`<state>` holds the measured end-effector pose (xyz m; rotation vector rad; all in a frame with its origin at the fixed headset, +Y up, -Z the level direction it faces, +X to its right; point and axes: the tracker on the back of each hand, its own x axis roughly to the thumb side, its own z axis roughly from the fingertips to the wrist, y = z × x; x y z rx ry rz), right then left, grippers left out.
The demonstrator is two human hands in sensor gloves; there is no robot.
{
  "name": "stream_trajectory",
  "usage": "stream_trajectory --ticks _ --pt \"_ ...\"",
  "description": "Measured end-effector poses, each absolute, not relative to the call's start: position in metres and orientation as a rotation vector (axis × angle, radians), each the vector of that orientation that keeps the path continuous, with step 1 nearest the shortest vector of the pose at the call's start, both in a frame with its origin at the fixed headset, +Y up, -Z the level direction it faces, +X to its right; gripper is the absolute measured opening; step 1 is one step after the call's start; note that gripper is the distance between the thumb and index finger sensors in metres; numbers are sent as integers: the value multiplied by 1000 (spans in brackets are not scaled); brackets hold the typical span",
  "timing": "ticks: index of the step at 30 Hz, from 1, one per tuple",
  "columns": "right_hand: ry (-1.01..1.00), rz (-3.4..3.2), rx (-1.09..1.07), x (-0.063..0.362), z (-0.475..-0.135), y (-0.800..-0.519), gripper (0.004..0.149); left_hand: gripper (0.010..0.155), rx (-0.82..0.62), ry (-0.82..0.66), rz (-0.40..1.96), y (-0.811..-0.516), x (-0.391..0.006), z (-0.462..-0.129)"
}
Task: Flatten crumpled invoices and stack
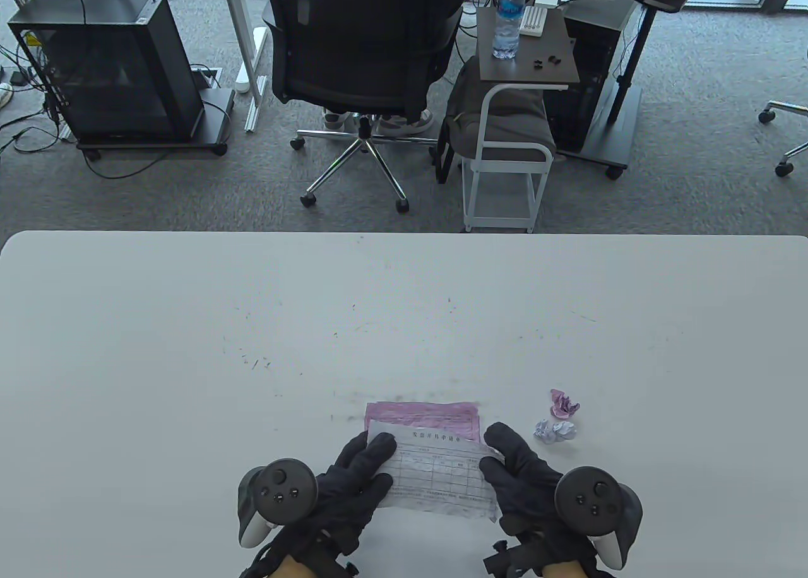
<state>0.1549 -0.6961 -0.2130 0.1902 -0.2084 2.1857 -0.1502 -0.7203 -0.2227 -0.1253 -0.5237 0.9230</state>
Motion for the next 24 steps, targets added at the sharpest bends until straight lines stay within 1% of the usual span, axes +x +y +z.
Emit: stream_trajectory --ticks 2,4,8,11,13,16,19,22,24 --pt "-199 2225 195 152 -215 -691 53 57 -150 -506 864 -717 -147 -223" --pt "-173 2267 181 147 -218 -686 53 59 -206 -486 810 -713 -143 -226" --pt "-131 2364 163 137 -228 -684 55 62 -255 -460 758 -706 -138 -234" --pt "-127 2469 152 130 -240 -688 56 60 -206 -453 696 -706 -135 -245" --pt "-123 2506 142 125 -248 -693 56 60 -216 -439 654 -712 -132 -253" --pt "-117 2592 125 119 -263 -705 56 61 -251 -409 608 -727 -131 -265" --pt "-99 2642 102 115 -280 -719 57 61 -240 -404 594 -741 -130 -275" --pt "-41 2671 70 112 -296 -732 57 61 -299 -377 523 -753 -131 -286" --pt "6 2689 61 108 -303 -737 57 61 -328 -356 534 -759 -132 -292"
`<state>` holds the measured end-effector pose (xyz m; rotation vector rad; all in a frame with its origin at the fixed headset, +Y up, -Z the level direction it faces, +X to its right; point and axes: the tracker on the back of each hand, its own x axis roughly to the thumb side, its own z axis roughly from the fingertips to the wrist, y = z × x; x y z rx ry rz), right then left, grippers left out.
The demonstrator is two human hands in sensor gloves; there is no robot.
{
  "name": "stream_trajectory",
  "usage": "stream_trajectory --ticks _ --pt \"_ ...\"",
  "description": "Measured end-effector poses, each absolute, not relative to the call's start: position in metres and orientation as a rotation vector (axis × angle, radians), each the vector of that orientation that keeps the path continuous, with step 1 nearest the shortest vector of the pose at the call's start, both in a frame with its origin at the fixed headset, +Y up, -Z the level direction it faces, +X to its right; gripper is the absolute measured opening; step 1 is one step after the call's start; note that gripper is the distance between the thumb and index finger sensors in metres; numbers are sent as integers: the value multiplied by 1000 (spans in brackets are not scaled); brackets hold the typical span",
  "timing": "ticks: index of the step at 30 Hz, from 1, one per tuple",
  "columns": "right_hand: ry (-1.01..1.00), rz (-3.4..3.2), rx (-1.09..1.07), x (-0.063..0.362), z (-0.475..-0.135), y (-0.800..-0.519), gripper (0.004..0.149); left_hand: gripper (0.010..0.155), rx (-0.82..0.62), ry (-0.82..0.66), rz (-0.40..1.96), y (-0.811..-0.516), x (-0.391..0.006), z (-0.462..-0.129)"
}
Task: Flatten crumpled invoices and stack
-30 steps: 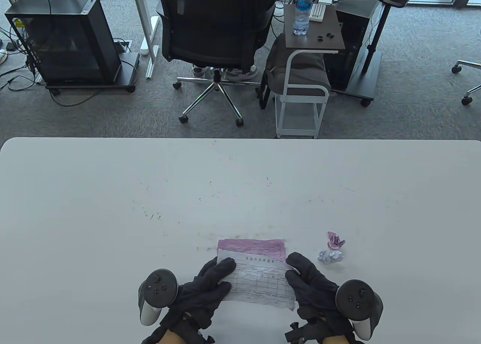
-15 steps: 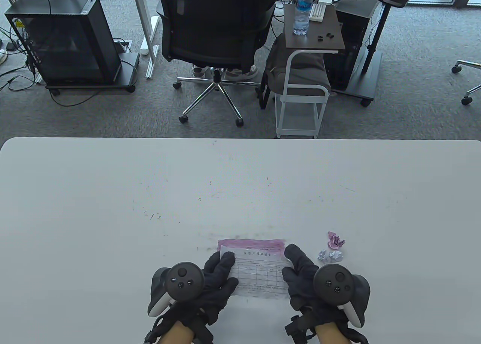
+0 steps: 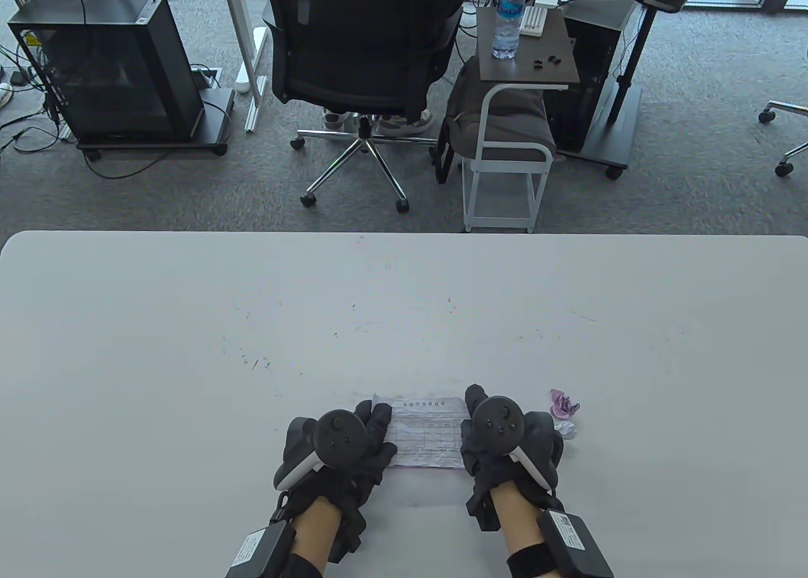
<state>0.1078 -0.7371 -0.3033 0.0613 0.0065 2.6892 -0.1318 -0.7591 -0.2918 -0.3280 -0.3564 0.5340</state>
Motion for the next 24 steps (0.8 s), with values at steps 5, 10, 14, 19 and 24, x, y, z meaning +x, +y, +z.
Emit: stream_trajectory --ticks 5,10,14,19,24 --pt "59 2808 69 97 -314 -749 58 62 -361 -348 458 -771 -130 -300" --pt "122 2932 104 83 -322 -760 57 61 -371 -339 402 -779 -126 -304" --pt "163 3053 146 75 -325 -768 57 61 -358 -372 311 -783 -121 -306" --pt "193 3112 156 68 -327 -771 58 62 -385 -355 270 -787 -119 -308" --pt "179 3232 153 64 -326 -773 61 69 -417 -300 221 -791 -124 -307"
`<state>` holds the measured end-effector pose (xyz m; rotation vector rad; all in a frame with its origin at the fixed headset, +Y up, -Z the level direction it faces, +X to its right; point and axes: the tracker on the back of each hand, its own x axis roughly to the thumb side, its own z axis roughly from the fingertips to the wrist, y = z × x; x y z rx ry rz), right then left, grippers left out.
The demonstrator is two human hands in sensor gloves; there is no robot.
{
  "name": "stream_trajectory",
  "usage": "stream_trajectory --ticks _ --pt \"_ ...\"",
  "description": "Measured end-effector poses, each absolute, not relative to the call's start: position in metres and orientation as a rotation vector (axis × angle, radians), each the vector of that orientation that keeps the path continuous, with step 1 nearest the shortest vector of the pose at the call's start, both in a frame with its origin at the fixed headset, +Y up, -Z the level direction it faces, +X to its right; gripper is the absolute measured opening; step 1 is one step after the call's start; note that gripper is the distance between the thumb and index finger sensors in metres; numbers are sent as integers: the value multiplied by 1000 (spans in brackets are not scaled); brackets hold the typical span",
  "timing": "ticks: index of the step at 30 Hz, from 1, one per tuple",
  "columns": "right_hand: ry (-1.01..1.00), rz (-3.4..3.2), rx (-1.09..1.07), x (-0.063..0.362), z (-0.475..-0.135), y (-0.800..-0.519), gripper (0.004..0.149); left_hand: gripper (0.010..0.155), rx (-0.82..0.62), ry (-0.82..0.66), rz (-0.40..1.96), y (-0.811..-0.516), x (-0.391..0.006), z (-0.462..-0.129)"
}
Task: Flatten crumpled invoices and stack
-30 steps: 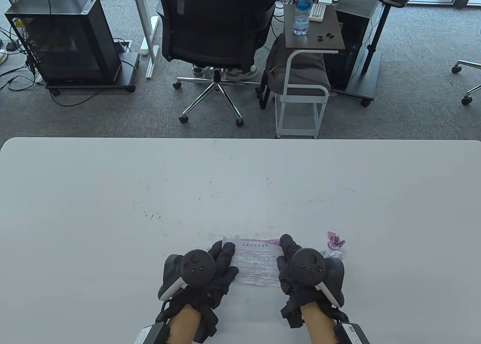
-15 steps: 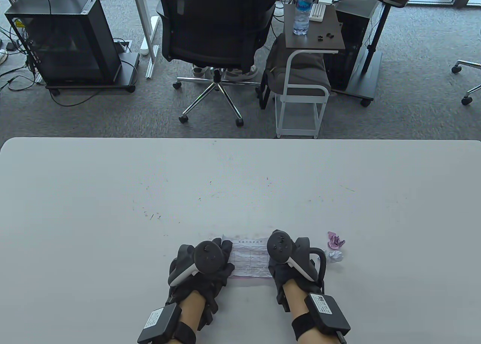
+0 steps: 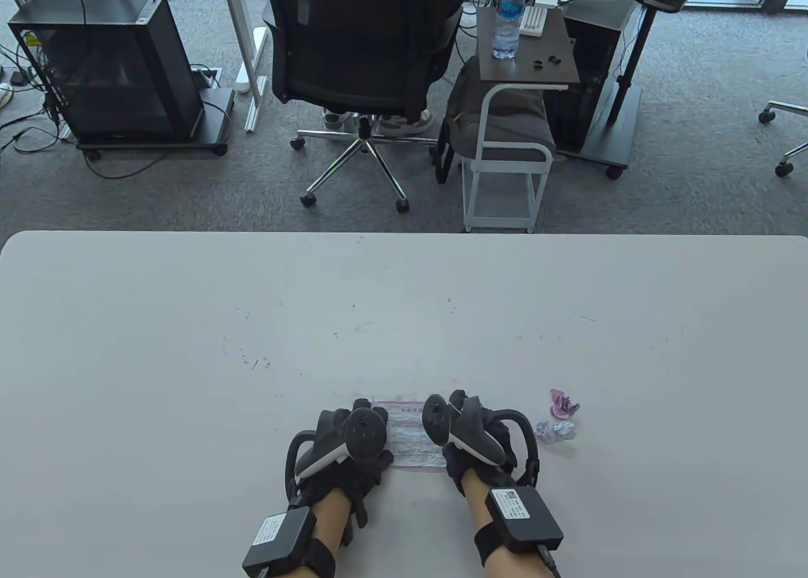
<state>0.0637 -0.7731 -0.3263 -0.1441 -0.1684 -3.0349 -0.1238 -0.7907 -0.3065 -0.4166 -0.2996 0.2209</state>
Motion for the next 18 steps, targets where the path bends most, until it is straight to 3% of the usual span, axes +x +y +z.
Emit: stream_trajectory --ticks 18 --pt "-81 -2816 -208 56 -319 -772 67 78 -448 -237 292 -790 -146 -305"
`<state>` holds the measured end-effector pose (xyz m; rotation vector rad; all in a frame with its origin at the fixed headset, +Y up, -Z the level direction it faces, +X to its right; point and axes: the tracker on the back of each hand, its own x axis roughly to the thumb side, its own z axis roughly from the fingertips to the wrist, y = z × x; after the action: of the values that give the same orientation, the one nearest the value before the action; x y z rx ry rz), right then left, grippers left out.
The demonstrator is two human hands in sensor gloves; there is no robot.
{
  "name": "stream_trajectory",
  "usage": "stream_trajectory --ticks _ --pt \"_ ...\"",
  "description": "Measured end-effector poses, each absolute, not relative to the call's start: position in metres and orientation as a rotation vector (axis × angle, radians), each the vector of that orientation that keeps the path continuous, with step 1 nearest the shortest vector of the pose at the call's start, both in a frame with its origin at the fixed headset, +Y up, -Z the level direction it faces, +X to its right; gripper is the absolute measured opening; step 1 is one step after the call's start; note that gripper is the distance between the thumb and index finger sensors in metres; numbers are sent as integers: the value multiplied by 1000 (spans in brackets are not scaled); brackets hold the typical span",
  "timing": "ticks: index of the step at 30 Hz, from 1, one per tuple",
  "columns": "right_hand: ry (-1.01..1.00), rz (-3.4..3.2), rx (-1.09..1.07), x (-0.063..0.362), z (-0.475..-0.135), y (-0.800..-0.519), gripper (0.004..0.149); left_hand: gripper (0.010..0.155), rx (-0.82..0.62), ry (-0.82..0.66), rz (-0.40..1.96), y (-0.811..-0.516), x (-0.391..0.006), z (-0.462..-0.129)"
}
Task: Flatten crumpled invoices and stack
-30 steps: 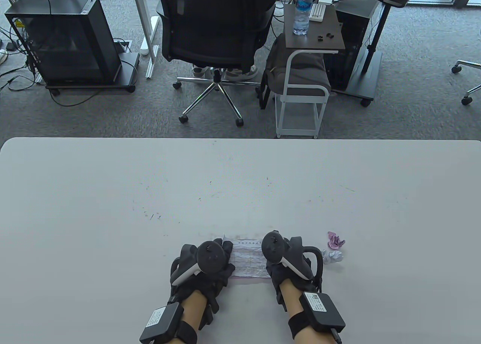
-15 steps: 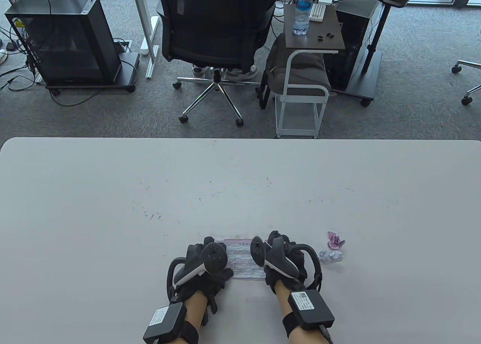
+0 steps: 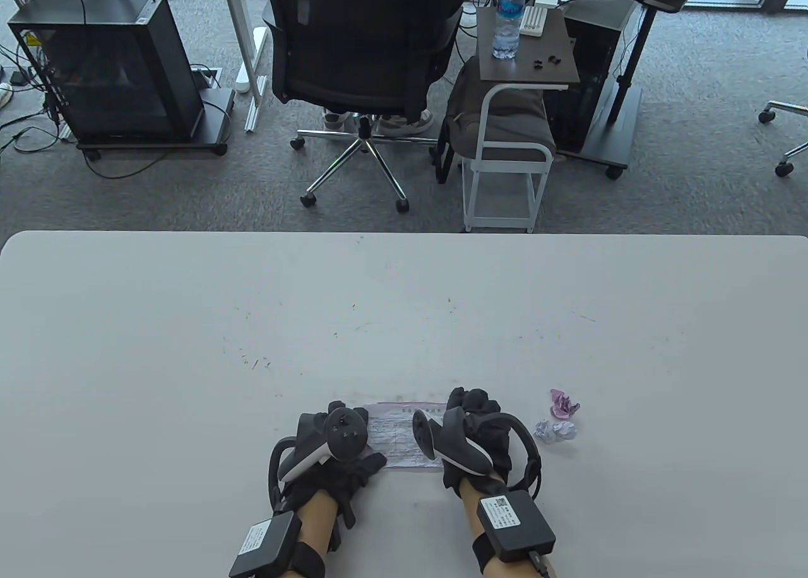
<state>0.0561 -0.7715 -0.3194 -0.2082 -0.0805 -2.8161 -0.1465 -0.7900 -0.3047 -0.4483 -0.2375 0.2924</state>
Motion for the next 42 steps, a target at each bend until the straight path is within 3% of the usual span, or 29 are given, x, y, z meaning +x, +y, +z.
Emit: stream_trajectory --ticks 4,10,15,19,29,33,35,42 --pt "80 -2767 -236 69 -316 -743 68 81 -384 -318 201 -772 -147 -302" --pt "88 -2891 10 134 -310 -708 70 79 -206 -396 105 -728 -137 -276" --pt "-17 -3143 379 197 -302 -715 74 79 -156 -434 147 -705 -127 -237" --pt "-136 -3377 641 225 -295 -731 78 78 -117 -467 196 -708 -121 -223" --pt "-297 -3274 764 212 -309 -761 82 77 -118 -504 290 -714 -128 -223" --pt "-266 -3205 743 203 -310 -764 70 77 -128 -504 319 -715 -128 -224" --pt "-351 -3180 743 200 -309 -764 63 77 -130 -506 352 -713 -129 -225" --pt "-430 -3197 682 198 -293 -756 59 77 -130 -514 397 -710 -131 -222"
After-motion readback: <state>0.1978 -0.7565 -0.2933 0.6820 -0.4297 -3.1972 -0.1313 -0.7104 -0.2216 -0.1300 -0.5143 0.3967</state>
